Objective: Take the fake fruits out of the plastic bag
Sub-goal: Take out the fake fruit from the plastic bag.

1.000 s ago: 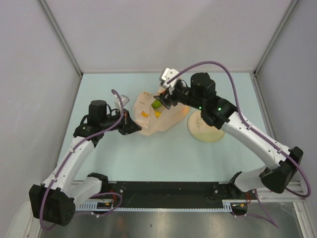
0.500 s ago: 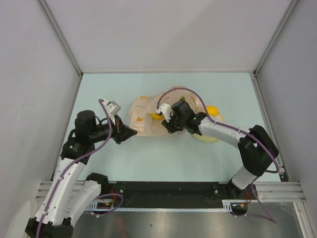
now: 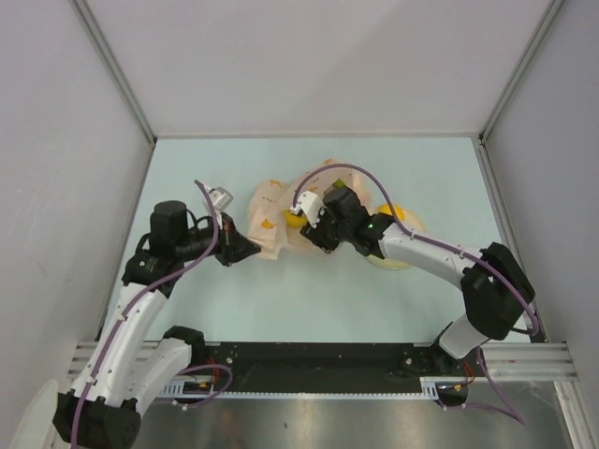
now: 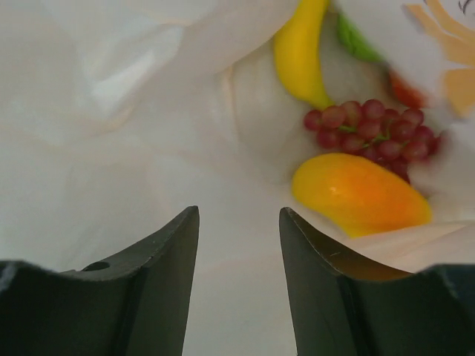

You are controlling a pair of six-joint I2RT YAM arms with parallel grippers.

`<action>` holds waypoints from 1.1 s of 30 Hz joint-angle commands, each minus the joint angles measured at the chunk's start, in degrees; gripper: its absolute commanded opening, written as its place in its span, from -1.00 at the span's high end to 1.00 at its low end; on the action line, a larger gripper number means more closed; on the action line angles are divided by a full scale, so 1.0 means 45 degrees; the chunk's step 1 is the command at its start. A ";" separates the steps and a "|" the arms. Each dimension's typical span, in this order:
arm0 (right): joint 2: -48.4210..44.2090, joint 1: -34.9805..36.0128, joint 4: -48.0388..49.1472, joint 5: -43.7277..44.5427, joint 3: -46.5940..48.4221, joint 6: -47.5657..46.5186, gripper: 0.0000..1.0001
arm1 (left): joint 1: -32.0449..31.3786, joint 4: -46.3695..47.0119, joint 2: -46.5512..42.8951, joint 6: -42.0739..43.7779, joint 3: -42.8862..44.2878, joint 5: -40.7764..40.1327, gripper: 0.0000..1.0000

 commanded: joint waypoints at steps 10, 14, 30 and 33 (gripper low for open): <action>0.1874 -0.1520 0.1420 0.2514 0.0613 0.0296 -0.16 | 0.0013 0.0416 -0.0016 0.0188 0.0042 0.0719 1.00; 0.0862 -0.1151 0.0656 0.2555 -0.0516 0.1919 -0.23 | -0.0027 0.0455 0.0492 0.0168 0.0042 0.0875 0.99; 0.0564 -0.2828 0.1454 0.1968 -0.0093 0.3757 -0.19 | -0.0066 0.0045 0.2250 0.0285 0.0218 0.0738 0.99; 0.1325 -0.3218 0.1708 0.2105 0.0670 0.4167 -0.22 | -0.0066 0.0045 0.2465 0.0364 0.0238 0.0856 0.99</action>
